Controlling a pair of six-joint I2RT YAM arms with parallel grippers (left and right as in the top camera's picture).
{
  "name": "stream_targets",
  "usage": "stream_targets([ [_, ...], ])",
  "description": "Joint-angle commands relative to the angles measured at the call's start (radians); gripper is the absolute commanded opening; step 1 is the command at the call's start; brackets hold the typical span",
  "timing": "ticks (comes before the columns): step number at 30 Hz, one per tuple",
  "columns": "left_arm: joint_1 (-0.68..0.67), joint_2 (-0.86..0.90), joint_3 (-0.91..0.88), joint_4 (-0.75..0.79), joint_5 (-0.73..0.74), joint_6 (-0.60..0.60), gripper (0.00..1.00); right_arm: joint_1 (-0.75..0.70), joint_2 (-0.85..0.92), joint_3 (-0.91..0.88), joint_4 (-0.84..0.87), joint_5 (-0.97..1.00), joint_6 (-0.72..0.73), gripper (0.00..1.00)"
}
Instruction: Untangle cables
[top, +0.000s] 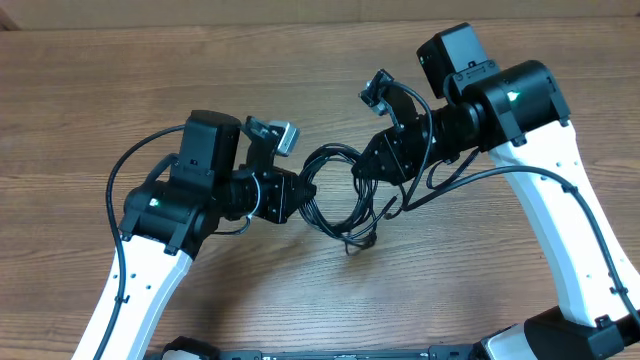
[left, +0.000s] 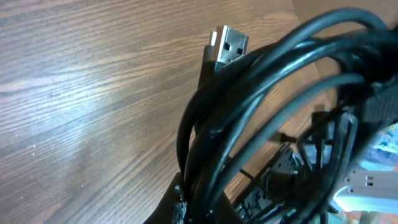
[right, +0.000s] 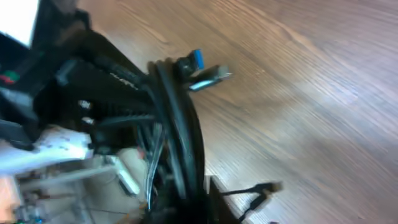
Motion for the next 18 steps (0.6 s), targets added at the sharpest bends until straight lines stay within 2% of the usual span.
stream_targets([
  [1, 0.000, -0.006, 0.010, -0.009, -0.025, 0.019, 0.04, -0.009, -0.027, 0.009, 0.016, 0.114, 0.017, 0.64],
  [2, 0.000, -0.006, 0.010, -0.009, -0.023, 0.019, 0.04, -0.008, -0.027, 0.009, 0.020, 0.119, 0.020, 0.81],
  [5, 0.000, -0.006, 0.010, -0.009, -0.032, 0.019, 0.04, -0.008, -0.027, 0.009, 0.033, 0.120, 0.021, 0.88],
  [9, 0.000, -0.006, 0.010, -0.008, -0.085, 0.008, 0.04, -0.006, -0.027, 0.009, 0.055, 0.119, -0.129, 0.89],
  [12, 0.003, -0.006, 0.010, 0.005, -0.121, -0.076, 0.04, -0.006, -0.027, 0.009, 0.055, 0.115, -0.237, 0.89],
  [15, 0.024, -0.006, 0.010, -0.002, -0.233, -0.211, 0.04, -0.006, -0.027, 0.009, 0.051, 0.076, -0.280, 0.88],
  [18, 0.065, -0.005, 0.010, -0.006, -0.236, -0.270, 0.04, 0.001, -0.027, 0.009, 0.031, 0.034, -0.330, 0.87],
])
